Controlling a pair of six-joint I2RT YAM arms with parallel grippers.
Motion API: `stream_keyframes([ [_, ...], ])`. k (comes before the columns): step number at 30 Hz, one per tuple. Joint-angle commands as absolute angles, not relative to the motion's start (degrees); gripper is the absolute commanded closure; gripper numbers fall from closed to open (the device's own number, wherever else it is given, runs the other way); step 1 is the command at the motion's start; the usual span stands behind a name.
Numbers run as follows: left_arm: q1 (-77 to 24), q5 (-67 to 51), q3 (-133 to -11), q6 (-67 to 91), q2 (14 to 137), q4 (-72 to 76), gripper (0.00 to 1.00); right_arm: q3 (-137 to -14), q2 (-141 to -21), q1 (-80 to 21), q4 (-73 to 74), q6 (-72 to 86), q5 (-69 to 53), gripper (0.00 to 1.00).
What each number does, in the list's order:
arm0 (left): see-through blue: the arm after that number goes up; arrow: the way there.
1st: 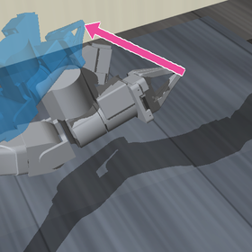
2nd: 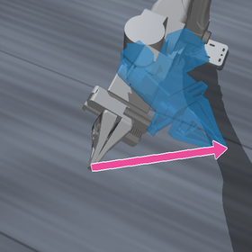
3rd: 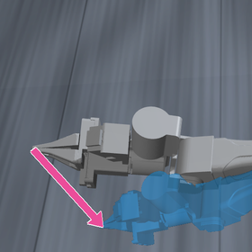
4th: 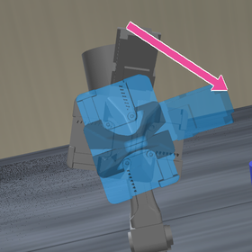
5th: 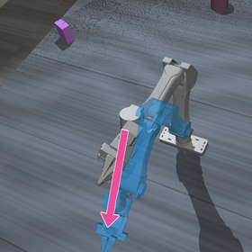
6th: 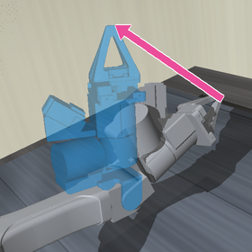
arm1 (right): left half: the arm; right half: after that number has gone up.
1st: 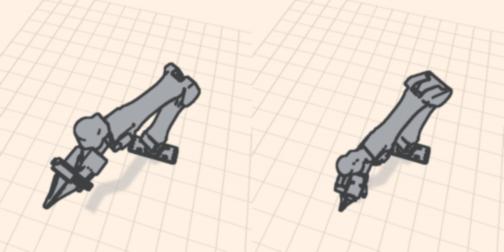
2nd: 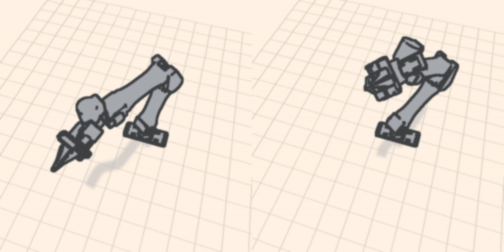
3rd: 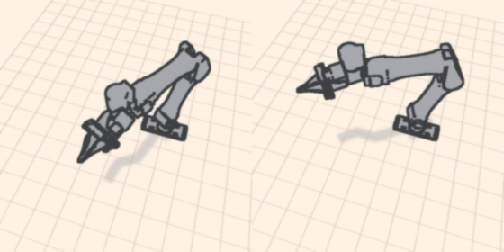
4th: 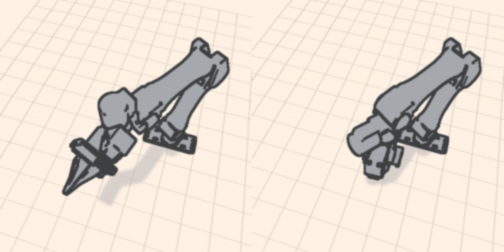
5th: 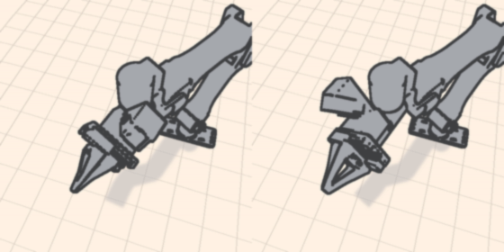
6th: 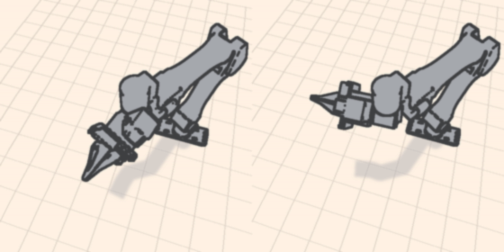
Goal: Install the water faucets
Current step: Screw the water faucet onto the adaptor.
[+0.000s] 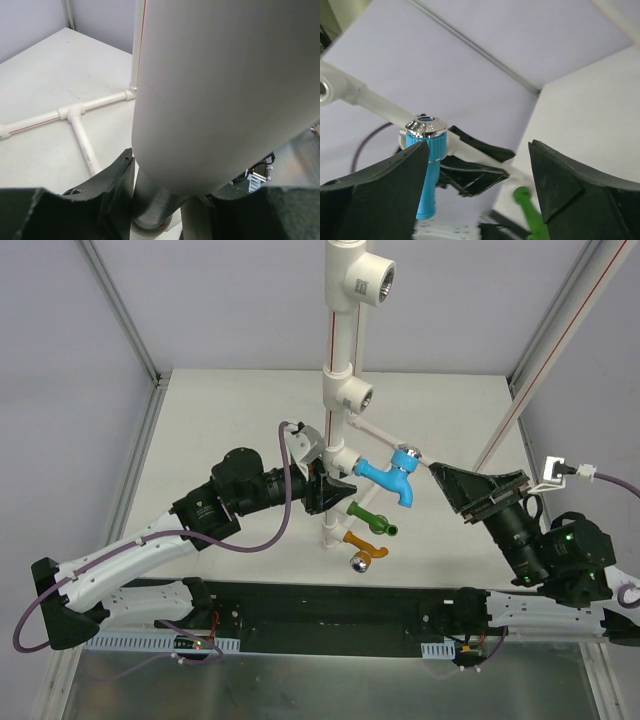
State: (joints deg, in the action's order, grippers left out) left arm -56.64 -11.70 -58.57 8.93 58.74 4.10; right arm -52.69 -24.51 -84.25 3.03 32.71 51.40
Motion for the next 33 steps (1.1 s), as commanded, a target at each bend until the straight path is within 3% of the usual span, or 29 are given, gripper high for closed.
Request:
stream_keyframes([
  [1, -56.60, -11.95, -58.80, 19.34, 59.15, -0.79, 1.00, -56.16, -23.99, -84.38, -3.86, -9.15, 50.92, 0.12],
  [4, -56.69, -11.69, -58.80, 19.51, 59.15, -0.70, 1.00, -57.65, -24.08, -84.37, 1.20, -33.23, 35.48, 0.11],
  [8, -56.69, -11.87, -58.89, 19.60, 58.89, -0.79, 1.00, -58.71, -23.03, -84.29, 15.00, -63.22, 15.60, 0.01],
  [12, -56.60, -11.60, -58.80, 19.60, 58.36, -0.79, 1.00, -52.75, -21.18, -84.37, 5.82, -88.27, 8.62, 0.01],
  [15, -56.69, -11.25, -58.62, 19.60, 58.10, -0.88, 1.00, -55.71, -24.34, -84.38, 9.04, -99.28, 8.79, 0.01],
  [23, -56.60, -11.51, -58.71, 19.78, 58.71, -0.88, 1.00, -65.56, -32.25, -84.29, 20.47, -113.37, 8.61, 0.01],
  [31, -56.69, -11.69, -58.89, 19.51, 59.06, -0.79, 1.00, -70.22, -39.45, -83.68, 30.14, -114.35, 12.39, 0.02],
  [32, -56.69, -11.78, -58.80, 19.60, 59.06, -0.70, 1.00, -70.14, -40.16, -83.06, 30.23, -113.91, 12.31, 0.05],
  [33, -56.60, -11.86, -58.80, 19.51, 58.89, -0.70, 1.00, -70.14, -40.86, -82.36, 30.23, -113.12, 12.91, 0.18],
])
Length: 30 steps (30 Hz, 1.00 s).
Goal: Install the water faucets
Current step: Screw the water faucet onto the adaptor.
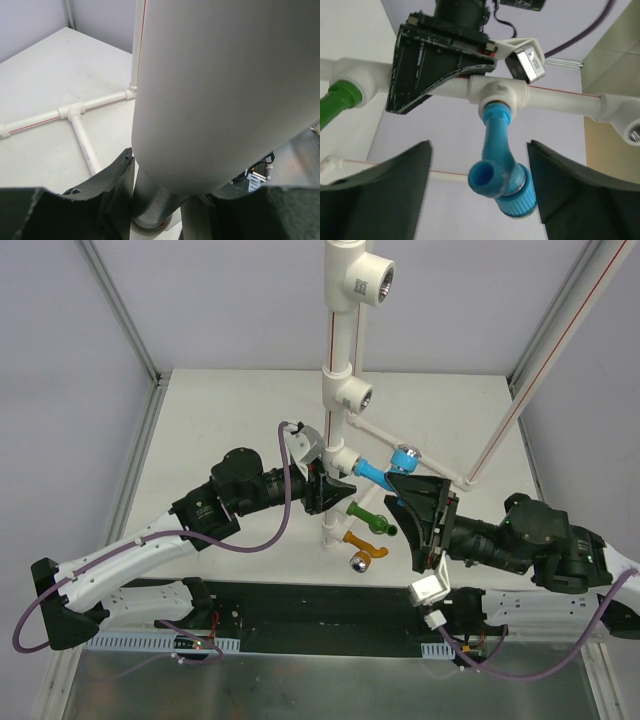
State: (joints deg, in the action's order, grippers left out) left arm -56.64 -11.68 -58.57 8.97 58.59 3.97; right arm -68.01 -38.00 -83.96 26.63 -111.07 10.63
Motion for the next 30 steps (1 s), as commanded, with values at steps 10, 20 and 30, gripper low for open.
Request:
stream_keyframes([
  [10, -56.60, -11.42, -57.13, 19.51, 56.34, -0.44, 1.00, -62.75, -44.38, -79.01, 15.19, -75.93, 28.03, 1.00],
  [20, -56.69, -11.78, -57.57, 19.42, 57.48, -0.44, 1.00, -75.22, -50.71, -77.96, 29.79, 4.93, 16.30, 1.00],
  [30, -56.60, -12.13, -58.01, 19.86, 57.75, -0.44, 1.00, -61.62, -45.45, -77.78, -7.98, 56.54, 4.98, 1.00],
])
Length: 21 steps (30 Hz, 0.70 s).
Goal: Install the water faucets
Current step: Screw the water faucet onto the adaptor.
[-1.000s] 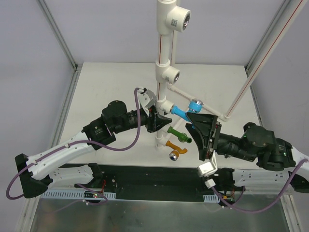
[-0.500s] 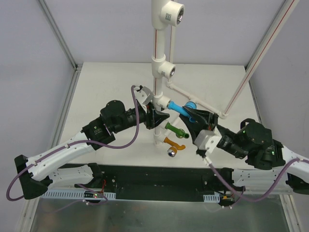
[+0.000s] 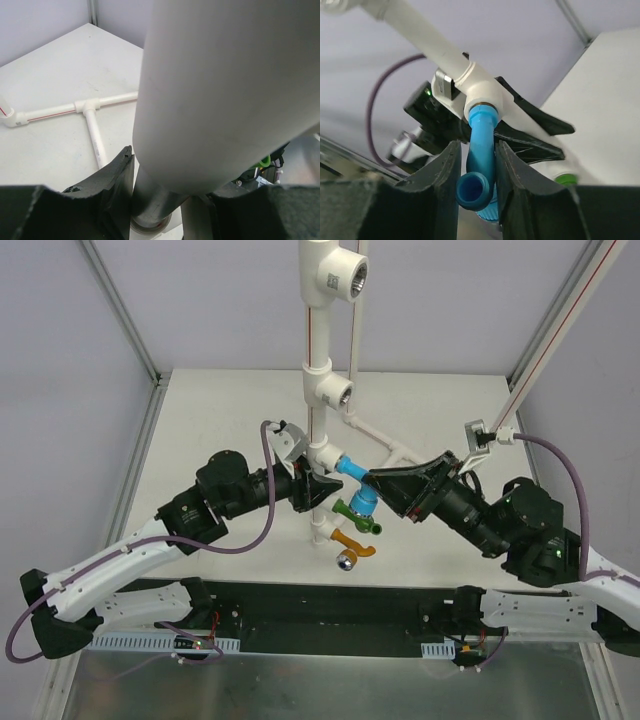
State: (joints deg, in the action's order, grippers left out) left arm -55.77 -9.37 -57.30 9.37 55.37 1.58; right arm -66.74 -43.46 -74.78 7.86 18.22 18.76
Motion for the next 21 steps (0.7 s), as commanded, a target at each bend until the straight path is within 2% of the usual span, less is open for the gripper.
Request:
stream_keyframes([
  [1, -56.60, -12.22, -58.18, 19.86, 57.83, -0.53, 1.00, -59.70, -44.13, -77.70, -10.78, 62.17, 8.75, 1.00],
  [3, -56.69, -12.39, -58.27, 19.95, 57.92, -0.44, 1.00, -54.52, -41.15, -77.70, -18.32, 75.88, 16.22, 0.98],
  [4, -56.69, -12.31, -58.10, 19.95, 57.92, -0.44, 1.00, -52.23, -39.83, -77.70, -21.41, 78.03, 19.48, 0.93],
  [7, -56.69, -12.04, -58.10, 19.95, 58.01, -0.44, 1.00, -52.20, -35.96, -77.70, -17.70, 67.47, 24.59, 0.52],
  [9, -56.69, -11.95, -57.92, 19.95, 57.83, -0.44, 1.00, -53.26, -33.06, -77.70, -13.37, 55.62, 27.50, 0.36],
  [10, -56.60, -11.78, -57.66, 20.04, 57.75, -0.44, 1.00, -53.35, -31.65, -77.61, -12.05, 47.63, 28.64, 0.32],
  [13, -56.60, -11.51, -57.39, 19.95, 57.83, -0.35, 1.00, -54.93, -28.66, -77.70, -5.37, 28.73, 34.09, 0.24],
  [16, -56.69, -11.69, -57.57, 19.78, 57.83, -0.35, 1.00, -57.56, -27.86, -77.69, -0.37, 9.03, 36.47, 0.23],
  [21, -56.69, -12.04, -57.66, 19.78, 57.66, -0.26, 1.00, -64.24, -29.09, -77.70, 8.23, -25.77, 27.55, 0.23],
])
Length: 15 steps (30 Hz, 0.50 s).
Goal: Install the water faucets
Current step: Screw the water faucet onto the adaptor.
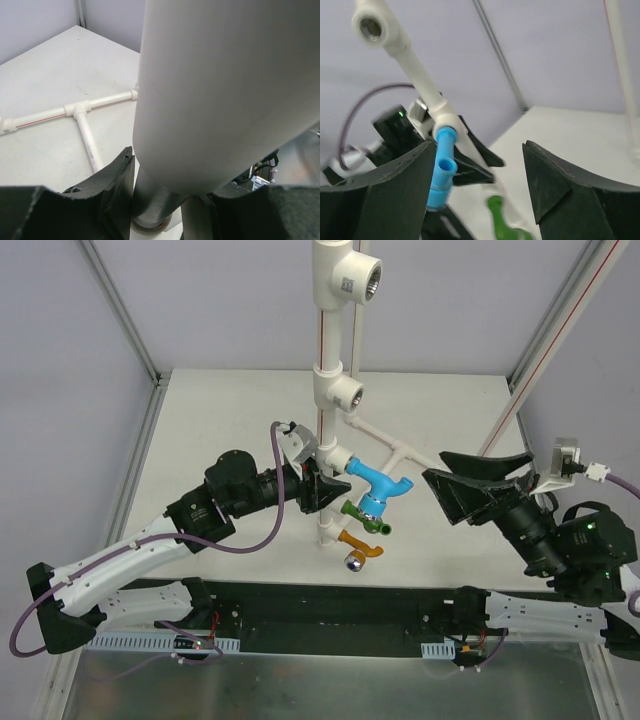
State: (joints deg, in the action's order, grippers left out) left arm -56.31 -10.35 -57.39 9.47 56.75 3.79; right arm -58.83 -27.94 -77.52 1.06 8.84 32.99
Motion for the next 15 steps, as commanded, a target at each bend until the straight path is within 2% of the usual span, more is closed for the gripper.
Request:
stream_keyframes([
  [1, -56.69, -11.95, -57.48, 19.86, 57.57, -0.35, 1.00, -65.47, -29.44, -77.70, 11.83, -32.45, 23.51, 0.23],
  [4, -56.69, -11.78, -57.31, 19.86, 57.22, -0.35, 1.00, -66.01, -28.92, -77.70, 18.10, -52.32, 12.68, 0.20],
  [8, -56.60, -11.78, -57.31, 19.95, 56.52, -0.35, 1.00, -59.95, -25.14, -77.69, 8.56, -75.10, 1.52, 0.19],
  [15, -56.60, -11.34, -56.78, 19.86, 55.90, -0.44, 1.00, -67.41, -32.07, -77.70, 20.91, -99.12, -1.58, 0.19],
])
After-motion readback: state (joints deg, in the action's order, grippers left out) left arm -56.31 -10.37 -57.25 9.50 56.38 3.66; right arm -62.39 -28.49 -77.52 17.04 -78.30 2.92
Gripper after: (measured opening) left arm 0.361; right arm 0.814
